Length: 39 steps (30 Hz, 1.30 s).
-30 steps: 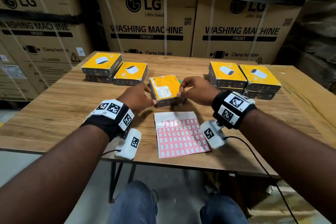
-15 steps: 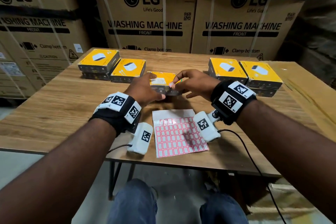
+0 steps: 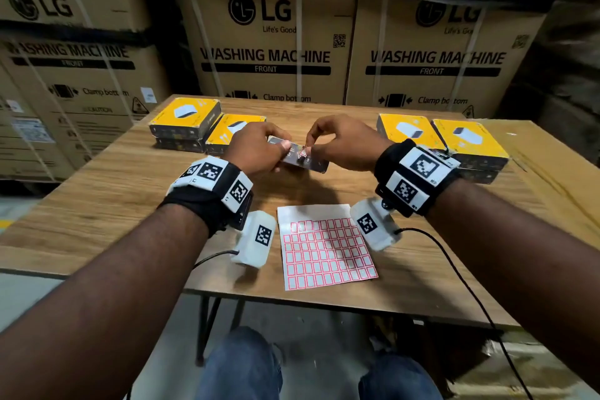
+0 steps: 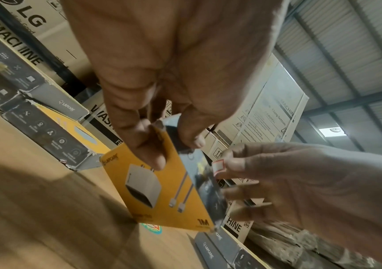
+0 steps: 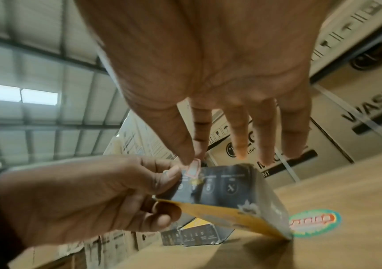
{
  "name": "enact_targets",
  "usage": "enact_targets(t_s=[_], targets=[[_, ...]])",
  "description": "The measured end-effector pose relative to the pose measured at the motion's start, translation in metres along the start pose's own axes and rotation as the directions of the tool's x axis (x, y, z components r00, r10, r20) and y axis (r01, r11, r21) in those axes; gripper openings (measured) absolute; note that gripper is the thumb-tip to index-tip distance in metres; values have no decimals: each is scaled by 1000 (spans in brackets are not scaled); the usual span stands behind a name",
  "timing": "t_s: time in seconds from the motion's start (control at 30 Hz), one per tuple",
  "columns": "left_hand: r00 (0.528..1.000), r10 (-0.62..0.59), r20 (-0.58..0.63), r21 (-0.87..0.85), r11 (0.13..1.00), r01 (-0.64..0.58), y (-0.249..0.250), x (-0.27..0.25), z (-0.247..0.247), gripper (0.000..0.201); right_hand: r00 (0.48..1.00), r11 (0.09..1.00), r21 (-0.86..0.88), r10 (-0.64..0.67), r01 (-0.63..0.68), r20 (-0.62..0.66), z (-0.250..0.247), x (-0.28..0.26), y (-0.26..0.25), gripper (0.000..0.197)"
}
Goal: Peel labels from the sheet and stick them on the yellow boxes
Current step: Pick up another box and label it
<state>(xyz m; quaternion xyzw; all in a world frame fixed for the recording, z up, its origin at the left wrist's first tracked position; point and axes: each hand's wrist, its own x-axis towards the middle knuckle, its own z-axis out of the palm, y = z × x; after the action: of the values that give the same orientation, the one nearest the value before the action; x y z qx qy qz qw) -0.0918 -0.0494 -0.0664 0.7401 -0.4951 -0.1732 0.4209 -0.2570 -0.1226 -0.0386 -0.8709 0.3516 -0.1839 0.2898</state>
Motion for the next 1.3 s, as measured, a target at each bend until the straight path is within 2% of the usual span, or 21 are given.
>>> enact_targets(t_s=[0.07,0.23,0.4,0.57,0.73,1.3], targets=[[1000,-15,2,-7,1000,15,-1,1,0,6,997,996,-67,-62,58,-54,2,4,-3,8],[999,-37,-3,-44,998,37,-6,1,0,16,992,980,-160,-121,114,-34,7,14,-6,8],[997,-83,8,-89,993,83,-11,3,-1,3,981,945,-280,-190,171,-42,9,18,-11,4],[996,-85,13,-109,990,86,-13,4,-3,8,969,897,-378,-248,227,-7,8,20,-18,9],[996,-86,33,-116,989,89,-13,6,-3,8,967,865,-442,-255,239,25,6,21,-25,16],[996,-75,54,-94,992,80,-6,1,-5,9,966,834,-499,-255,235,29,8,23,-27,17]])
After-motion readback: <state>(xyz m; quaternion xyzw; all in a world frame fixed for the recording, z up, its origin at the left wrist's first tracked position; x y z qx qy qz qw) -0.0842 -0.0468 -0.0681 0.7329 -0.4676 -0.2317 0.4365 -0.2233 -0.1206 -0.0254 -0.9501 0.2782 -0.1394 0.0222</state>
